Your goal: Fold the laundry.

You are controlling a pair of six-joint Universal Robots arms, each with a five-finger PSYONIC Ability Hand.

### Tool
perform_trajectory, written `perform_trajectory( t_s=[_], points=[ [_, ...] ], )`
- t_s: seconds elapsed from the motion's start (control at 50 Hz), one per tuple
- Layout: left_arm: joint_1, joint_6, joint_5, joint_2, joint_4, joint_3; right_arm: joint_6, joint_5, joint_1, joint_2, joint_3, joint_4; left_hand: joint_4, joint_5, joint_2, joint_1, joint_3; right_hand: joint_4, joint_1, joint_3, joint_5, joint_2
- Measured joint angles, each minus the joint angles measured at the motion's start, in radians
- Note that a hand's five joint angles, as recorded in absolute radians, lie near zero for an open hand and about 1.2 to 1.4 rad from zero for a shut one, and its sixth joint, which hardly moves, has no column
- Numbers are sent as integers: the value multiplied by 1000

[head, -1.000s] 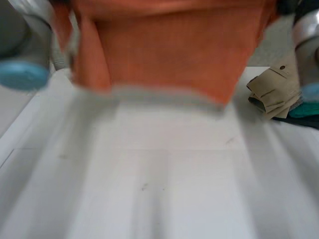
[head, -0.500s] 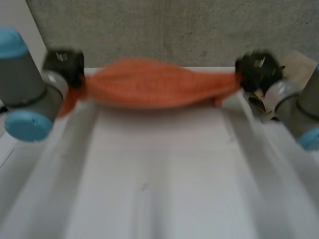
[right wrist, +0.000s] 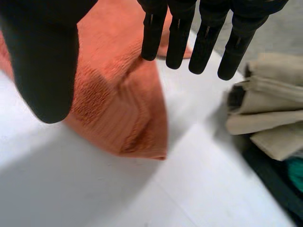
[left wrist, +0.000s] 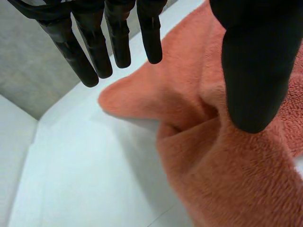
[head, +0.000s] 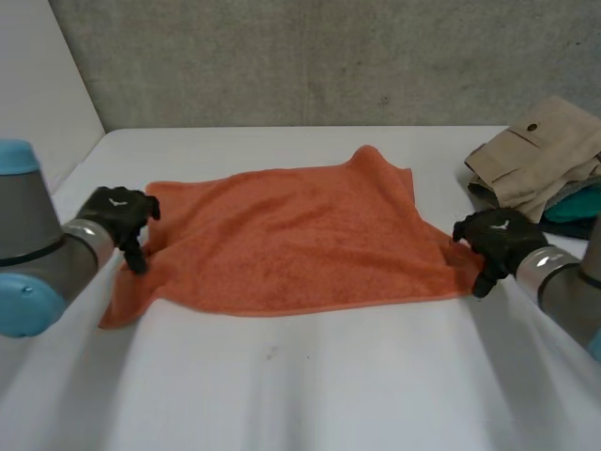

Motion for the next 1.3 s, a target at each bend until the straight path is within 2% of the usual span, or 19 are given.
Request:
perform_trajectory(
  t_s=[0.12, 0.32, 0.5, 0.54, 0.62, 0.76, 0.82, 0.86, 0.9, 0.98, 1.0, 1.06, 1.14, 1.16, 1.3],
  points=[
    [64, 60, 50, 86, 32, -122, 13, -38, -40, -61, 54, 7, 65, 73, 48, 40, 51, 2, 2, 1, 18, 2],
    [202, 225, 202, 163, 12, -291, -163, -191, -109, -56, 118, 19, 305, 307, 290, 294, 290, 50, 22, 26, 89, 42],
    [256, 242, 260, 183, -70, -324, -213, -251, -133, 29, 104, -48, 256, 266, 249, 243, 250, 69, 59, 57, 113, 61],
    [260, 237, 271, 178, -71, -322, -208, -261, -132, 56, 90, -90, 125, 130, 118, 106, 124, 71, 59, 58, 114, 62],
    [257, 230, 290, 157, -52, -311, -200, -274, -129, 97, 65, -152, 38, 42, 41, 49, 41, 119, 109, 109, 155, 116],
    [219, 230, 289, 98, -8, -273, -188, -277, -115, 151, 8, -202, 33, 38, 37, 49, 40, 215, 206, 205, 247, 211],
    [188, 227, 267, 61, 11, -242, -183, -273, -105, 179, -29, -207, 33, 38, 37, 49, 40, 387, 384, 377, 412, 390],
    [165, 224, 243, 33, 23, -218, -178, -268, -97, 197, -58, -203, 36, 43, 38, 49, 40, 632, 624, 621, 656, 640],
    [152, 222, 230, 17, 32, -203, -173, -263, -93, 204, -72, -197, 55, 64, 50, 53, 52, 707, 665, 695, 725, 712],
    [118, 215, 195, -16, 60, -170, -149, -251, -89, 199, -95, -167, 194, 201, 176, 175, 178, 735, 665, 714, 738, 718],
    [108, 211, 186, -23, 74, -161, -134, -247, -90, 190, -99, -149, 305, 309, 299, 310, 289, 736, 665, 714, 738, 718],
    [89, 200, 169, -36, 111, -144, -106, -243, -95, 168, -101, -106, 492, 494, 481, 498, 478, 736, 665, 714, 738, 718],
    [70, 186, 150, -51, 147, -127, -92, -241, -104, 148, -100, -43, 575, 575, 570, 577, 567, 737, 665, 714, 738, 718],
    [63, 183, 143, -58, 156, -121, -95, -240, -108, 143, -100, -15, 765, 765, 752, 757, 746, 738, 665, 714, 738, 718],
    [39, 176, 117, -72, 152, -99, -165, -236, -128, 125, -105, 140, 810, 798, 797, 762, 791, 738, 665, 714, 745, 718]
  ],
)
